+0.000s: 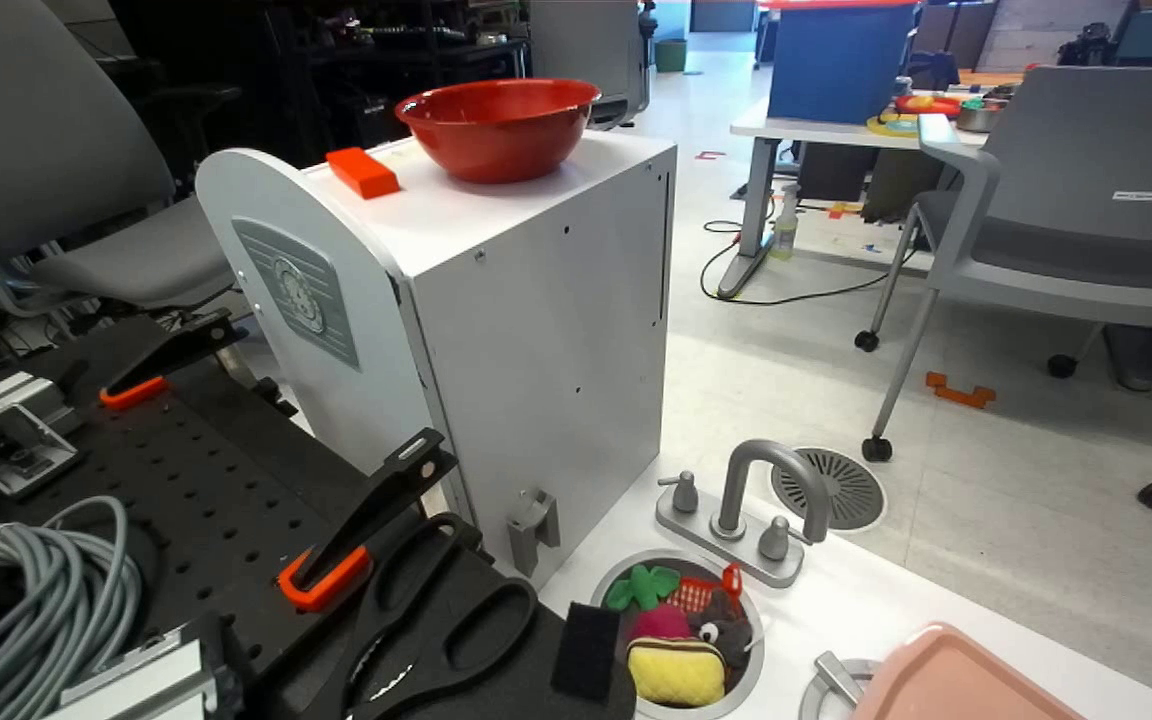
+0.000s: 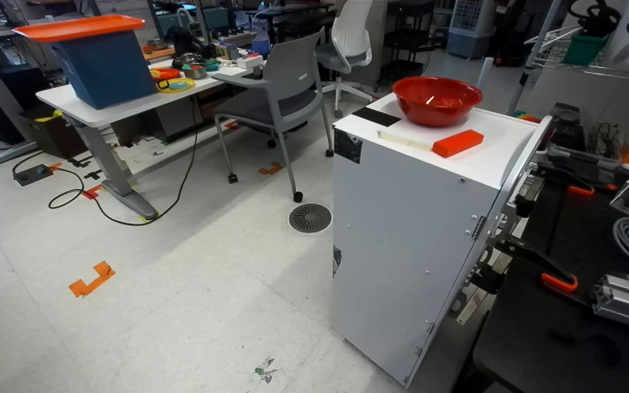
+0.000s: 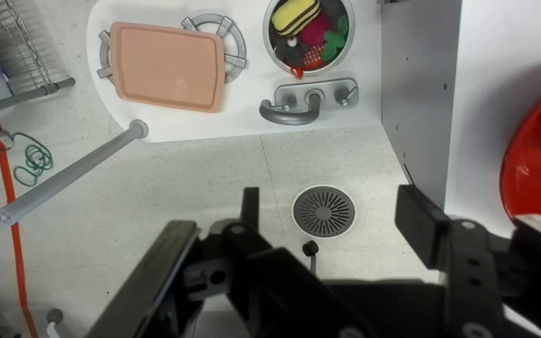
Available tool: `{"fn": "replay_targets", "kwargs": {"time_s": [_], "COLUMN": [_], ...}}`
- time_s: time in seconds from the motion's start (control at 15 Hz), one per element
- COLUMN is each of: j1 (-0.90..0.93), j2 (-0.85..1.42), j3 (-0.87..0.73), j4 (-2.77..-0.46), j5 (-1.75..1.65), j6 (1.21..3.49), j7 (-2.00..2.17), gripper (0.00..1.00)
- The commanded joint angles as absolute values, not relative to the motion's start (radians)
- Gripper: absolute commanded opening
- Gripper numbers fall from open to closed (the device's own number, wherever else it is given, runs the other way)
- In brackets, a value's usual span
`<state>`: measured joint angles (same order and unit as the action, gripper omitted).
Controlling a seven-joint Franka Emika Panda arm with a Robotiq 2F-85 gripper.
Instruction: Take the grey out of the red bowl
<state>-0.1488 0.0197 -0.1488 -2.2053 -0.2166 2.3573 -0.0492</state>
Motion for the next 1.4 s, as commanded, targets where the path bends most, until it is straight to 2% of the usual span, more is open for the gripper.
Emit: {"fn": "replay_targets", "kwargs": {"time_s": [0.0, 0.4, 0.87, 1.33], "j1": [-0.15, -0.139, -0.091, -0.036], "j2": [0.0, -0.021, -0.169, -0.26], "j3": [-0.149, -0.139, -0.073, -0.051], "j4": [-2.221, -2.235, -2.277, -2.35], "j5": [-0.199, -0.214, -0.361, -0.24], "j6": [2.381, 2.375, 2.347, 2.473], "j7": [-0.075, -0.081, 0.001, -0.087], "gripper": [1.0, 1.0, 1.0, 1.0]}}
